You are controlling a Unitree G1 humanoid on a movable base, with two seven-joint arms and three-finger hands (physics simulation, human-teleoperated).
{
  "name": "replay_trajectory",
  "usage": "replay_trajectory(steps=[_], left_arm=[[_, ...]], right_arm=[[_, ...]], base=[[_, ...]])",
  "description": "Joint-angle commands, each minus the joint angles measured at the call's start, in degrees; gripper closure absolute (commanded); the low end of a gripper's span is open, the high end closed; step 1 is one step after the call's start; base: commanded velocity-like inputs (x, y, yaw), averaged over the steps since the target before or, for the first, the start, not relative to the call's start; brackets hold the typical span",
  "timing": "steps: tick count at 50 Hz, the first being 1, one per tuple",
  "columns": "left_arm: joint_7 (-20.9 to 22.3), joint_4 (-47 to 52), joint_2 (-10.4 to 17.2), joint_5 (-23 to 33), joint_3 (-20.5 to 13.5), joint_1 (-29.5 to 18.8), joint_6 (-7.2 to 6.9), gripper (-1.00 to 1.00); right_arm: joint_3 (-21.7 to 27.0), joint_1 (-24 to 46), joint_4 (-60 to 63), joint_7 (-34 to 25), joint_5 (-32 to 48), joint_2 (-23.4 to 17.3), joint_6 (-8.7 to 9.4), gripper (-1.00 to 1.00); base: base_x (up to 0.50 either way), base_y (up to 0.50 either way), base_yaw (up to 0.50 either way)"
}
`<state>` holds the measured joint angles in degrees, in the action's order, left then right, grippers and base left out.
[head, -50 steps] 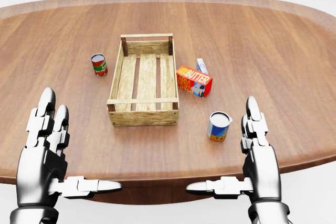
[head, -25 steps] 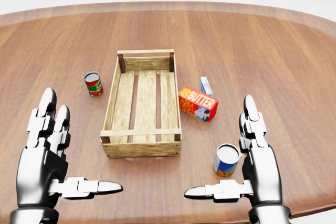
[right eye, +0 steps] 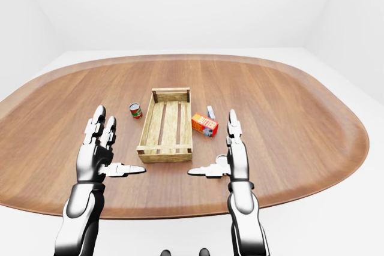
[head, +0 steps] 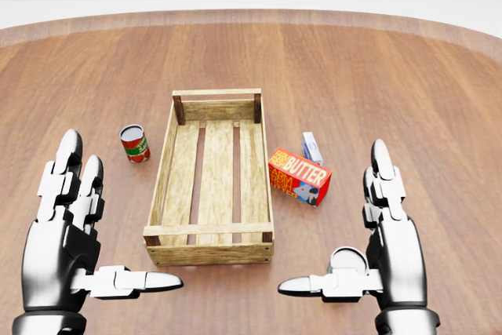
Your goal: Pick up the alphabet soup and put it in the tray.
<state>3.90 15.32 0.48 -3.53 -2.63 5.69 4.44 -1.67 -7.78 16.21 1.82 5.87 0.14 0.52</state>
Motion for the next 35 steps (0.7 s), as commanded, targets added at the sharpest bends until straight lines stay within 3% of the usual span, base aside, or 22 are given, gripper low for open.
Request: replay_trajectory(steps=[1, 3, 4, 6, 10, 11, 13, 14, 15, 17, 18, 19, 20, 21, 22, 24, 26, 31, 34, 35], left_arm=[[0.0, -0.2, 0.0, -0.1, -0.1, -0.1, 0.12, -1.0], [-0.1, -0.2, 0.0, 0.0, -0.1, -0.1, 0.12, -1.0], [0.0, -0.4, 0.0, -0.1, -0.1, -0.2, 0.14, -1.0], [0.0, -0.3, 0.1, -0.2, -0.1, -0.2, 0.08, -1.0], [0.0, -0.5, 0.0, -0.1, -0.1, -0.2, 0.13, -1.0], [-0.2, 1.0, 0.0, -0.2, -0.3, 0.3, -0.16, -1.0], [-0.1, 1.8, 0.0, -0.3, -0.3, 0.5, -0.41, -1.0], [0.0, 2.8, 0.1, -0.6, -0.5, 0.7, -0.92, -1.0], [-0.1, 3.5, 0.1, -0.7, -0.7, 0.9, -1.4, -1.0], [-0.1, 5.2, 0.1, -0.3, -0.7, 1.4, -1.09, -1.0], [-0.5, 7.5, 0.1, 1.8, -0.2, 2.5, 0.19, -1.0], [-0.6, 8.5, 0.0, 2.6, 0.0, 3.1, 0.56, -1.0], [-0.4, 9.0, -0.2, 2.5, 0.1, 3.4, 0.56, -1.0], [-0.4, 10.0, -0.4, 2.1, 0.3, 3.6, -0.7, -1.0], [-0.5, 9.9, -0.5, 2.1, 0.4, 3.7, -0.64, -1.0], [-0.5, 9.5, -0.5, 2.0, 0.3, 3.6, 0.0, -1.0], [-0.4, 10.2, -0.4, 1.0, -0.3, 3.5, -0.69, -1.0], [-0.3, 10.0, -0.4, 1.0, -0.4, 3.3, -0.78, -1.0], [-0.2, 10.1, -0.4, 0.9, -0.6, 3.3, -0.88, -1.0], [-0.3, 10.2, -0.4, 0.9, -0.7, 3.3, -0.96, -1.0]], right_arm=[[0.3, -0.2, 0.9, 0.6, -0.1, 0.0, 1.02, -1.0], [0.2, -0.2, 1.2, -0.1, -0.7, 0.0, 1.89, -1.0], [-0.1, -0.8, 0.6, -0.7, -0.3, -0.5, -2.01, -1.0], [0.1, -0.8, 1.0, -1.4, -0.8, -0.4, -0.95, -1.0], [0.3, -0.4, 0.2, -0.7, 0.0, -0.1, -1.12, -1.0], [-0.6, -0.8, 2.0, 0.1, 2.5, -0.2, -0.07, -1.0], [-0.9, -1.9, 1.5, -0.7, 2.3, -0.7, -5.52, -1.0], [-0.7, -2.0, 3.7, -2.0, 1.0, -0.6, -1.86, -1.0], [-0.5, -2.2, 4.6, -1.9, 1.2, -0.5, -1.4, -1.0], [-0.4, -2.5, 5.4, -0.9, 2.4, -0.4, -1.57, -1.0], [-0.3, -3.0, 6.2, 1.1, 3.9, 0.1, -1.86, -1.0], [-0.4, -3.6, 6.8, 1.7, 4.2, 0.1, -3.64, -1.0], [-0.5, -4.1, 7.3, 2.1, 4.7, 0.1, -3.9, -1.0], [-0.8, -4.3, 8.7, 2.7, 5.3, 0.5, -1.45, -1.0], [-1.2, -4.7, 8.5, 2.1, 4.4, 0.1, -3.83, -1.0], [-1.3, -4.6, 9.1, 2.9, 4.9, 0.4, -1.06, -1.0], [-1.5, -4.3, 8.6, 3.7, 5.7, 0.3, -0.63, -1.0], [-1.6, -4.6, 9.4, 3.6, 5.2, 0.1, -0.16, -1.0], [-2.1, -5.5, 10.7, 0.8, 3.3, -0.7, -0.74, -1.0], [-1.9, -6.0, 10.5, 0.9, 3.4, -0.8, -3.54, -1.0]], base=[[0.0, 0.0, 0.0], [0.0, 0.0, 0.0], [0.35, 0.0, 0.0], [0.5, 0.0, 0.0], [0.5, 0.0, 0.0], [0.0, 0.0, 0.0], [0.13, 0.0, 0.0], [0.5, 0.0, 0.0], [0.5, 0.0, 0.0], [0.5, 0.0, 0.0], [0.5, 0.0, 0.0], [0.5, 0.0, 0.0], [0.5, 0.0, 0.0], [0.32, 0.0, 0.0], [0.0, 0.0, 0.0], [0.0, 0.0, 0.0], [0.0, 0.0, 0.0], [0.0, 0.0, 0.0], [0.0, 0.0, 0.0], [0.39, 0.0, 0.0]])
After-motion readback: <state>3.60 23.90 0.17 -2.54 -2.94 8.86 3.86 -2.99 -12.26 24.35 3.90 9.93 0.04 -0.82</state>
